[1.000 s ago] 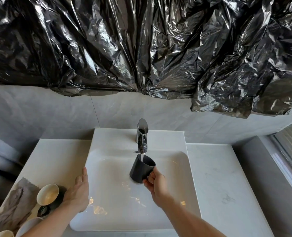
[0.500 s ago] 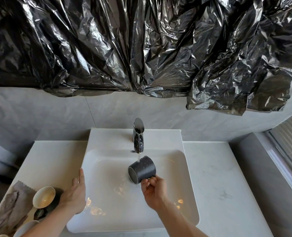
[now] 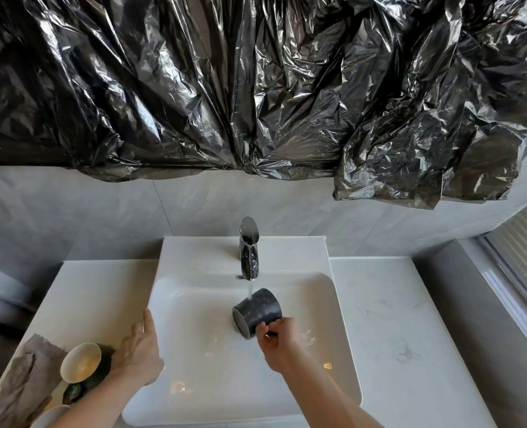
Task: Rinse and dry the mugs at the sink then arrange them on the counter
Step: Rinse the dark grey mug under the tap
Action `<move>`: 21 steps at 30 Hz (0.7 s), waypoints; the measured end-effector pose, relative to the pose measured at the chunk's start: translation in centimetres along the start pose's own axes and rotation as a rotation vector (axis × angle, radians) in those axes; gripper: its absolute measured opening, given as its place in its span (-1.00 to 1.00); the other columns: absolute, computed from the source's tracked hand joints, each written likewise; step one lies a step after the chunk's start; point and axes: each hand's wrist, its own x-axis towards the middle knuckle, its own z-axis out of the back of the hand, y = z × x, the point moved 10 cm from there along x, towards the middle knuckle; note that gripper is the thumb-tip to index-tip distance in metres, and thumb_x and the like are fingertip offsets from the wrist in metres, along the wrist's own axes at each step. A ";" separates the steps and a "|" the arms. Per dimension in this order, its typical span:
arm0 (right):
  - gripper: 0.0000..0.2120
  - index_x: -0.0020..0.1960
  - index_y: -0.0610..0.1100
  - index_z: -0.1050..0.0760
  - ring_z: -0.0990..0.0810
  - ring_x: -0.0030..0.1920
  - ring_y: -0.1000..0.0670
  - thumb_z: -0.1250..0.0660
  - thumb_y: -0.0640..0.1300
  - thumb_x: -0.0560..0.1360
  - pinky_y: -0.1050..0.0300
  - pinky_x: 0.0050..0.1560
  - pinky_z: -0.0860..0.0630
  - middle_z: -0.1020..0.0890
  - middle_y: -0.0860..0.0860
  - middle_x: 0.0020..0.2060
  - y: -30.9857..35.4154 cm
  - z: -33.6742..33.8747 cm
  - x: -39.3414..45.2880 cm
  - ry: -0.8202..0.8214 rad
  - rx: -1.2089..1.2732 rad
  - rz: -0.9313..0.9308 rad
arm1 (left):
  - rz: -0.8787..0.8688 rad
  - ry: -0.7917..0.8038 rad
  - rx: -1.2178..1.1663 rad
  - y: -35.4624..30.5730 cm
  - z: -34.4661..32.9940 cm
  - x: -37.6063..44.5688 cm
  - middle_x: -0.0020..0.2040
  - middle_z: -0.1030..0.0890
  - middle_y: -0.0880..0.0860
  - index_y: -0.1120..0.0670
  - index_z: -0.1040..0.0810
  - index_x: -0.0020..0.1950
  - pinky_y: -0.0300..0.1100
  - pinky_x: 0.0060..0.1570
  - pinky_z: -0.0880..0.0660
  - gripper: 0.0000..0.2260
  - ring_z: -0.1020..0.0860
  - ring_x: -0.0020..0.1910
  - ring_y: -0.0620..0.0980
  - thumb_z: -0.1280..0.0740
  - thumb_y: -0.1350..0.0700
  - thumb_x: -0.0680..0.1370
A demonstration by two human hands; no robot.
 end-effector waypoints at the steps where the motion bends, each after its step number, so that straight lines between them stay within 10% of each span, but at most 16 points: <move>1: -0.67 -0.33 -0.11 -0.26 -0.38 -0.45 -0.05 -0.04 -0.36 0.57 0.29 -0.55 -0.49 -0.31 -0.04 -0.43 0.5 0.1 -0.4 -0.017 -0.041 0.022 | 0.002 -0.024 -0.001 -0.5 0.7 -0.2 0.62 -0.17 0.14 0.16 0.30 0.68 -0.09 0.23 -0.51 -0.04 -0.45 0.41 0.13 -0.35 0.01 0.56; 7: -0.57 -0.30 -0.14 -0.40 -0.49 -0.38 -0.05 -0.12 -0.05 0.71 0.07 -0.25 -0.62 -0.44 -0.05 -0.39 6.0 0.3 -2.5 -0.034 -0.622 0.389 | -0.351 -0.333 -0.208 -9.2 8.2 -3.0 0.70 -0.03 0.07 0.10 -0.02 0.71 -0.06 0.57 -0.23 -0.18 -0.14 0.65 0.11 -0.35 0.17 0.51; 13: -0.53 -0.36 -0.07 -0.31 -0.46 -0.33 -0.12 -0.13 0.07 0.69 0.03 -0.27 -0.34 -0.48 0.01 -0.42 10.5 0.0 -5.2 -0.167 -1.478 0.863 | -0.739 -0.517 -0.279 -17.8 14.5 -8.2 0.72 0.09 -0.08 -0.01 0.01 0.72 -0.12 0.64 -0.06 -0.12 0.05 0.68 -0.05 -0.29 0.28 0.45; 21: -0.66 -0.12 -0.04 -0.59 -0.49 -0.20 -0.10 -0.13 0.04 0.68 0.07 -0.21 -0.37 -0.59 0.01 -0.21 12.5 0.8 -6.4 -0.136 -1.879 0.992 | -0.716 -0.473 -0.126 -21.3 15.3 -8.3 0.72 0.14 -0.02 0.05 0.10 0.72 -0.06 0.64 0.05 -0.15 0.06 0.69 0.02 -0.29 0.20 0.53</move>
